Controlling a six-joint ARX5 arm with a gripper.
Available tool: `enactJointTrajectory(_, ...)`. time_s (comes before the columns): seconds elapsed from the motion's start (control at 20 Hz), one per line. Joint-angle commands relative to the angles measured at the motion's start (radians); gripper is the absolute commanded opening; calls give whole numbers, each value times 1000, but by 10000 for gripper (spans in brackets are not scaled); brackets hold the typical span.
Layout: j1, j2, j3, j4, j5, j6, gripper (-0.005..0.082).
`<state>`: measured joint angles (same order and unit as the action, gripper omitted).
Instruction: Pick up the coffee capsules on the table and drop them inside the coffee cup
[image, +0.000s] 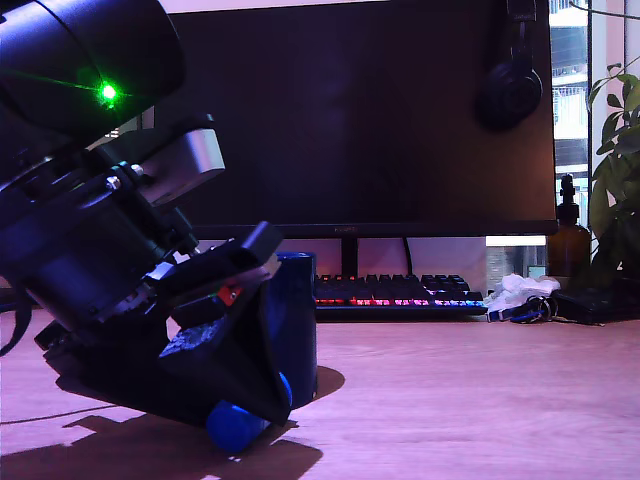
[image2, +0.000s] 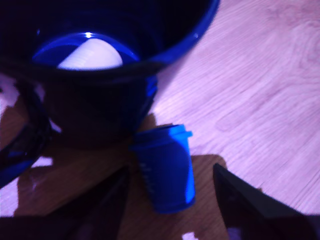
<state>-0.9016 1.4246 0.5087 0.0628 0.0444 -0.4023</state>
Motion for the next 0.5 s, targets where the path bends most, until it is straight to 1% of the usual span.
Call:
enactJointTrajectory(0.0,10,10,-1,-11,0,10,464)
enactJointTrajectory(0.05,11,10,-1,-11,0,10,420)
enactJointTrajectory(0.15,11,10,-1,-10,1,10,260)
enactJointTrajectory(0.2,11,10,-1,-10,1,10,200)
enactJointTrajectory(0.25,11,10,0,-9,1,10,164)
enactJointTrajectory(0.45,11,10,3,4,1,11,147)
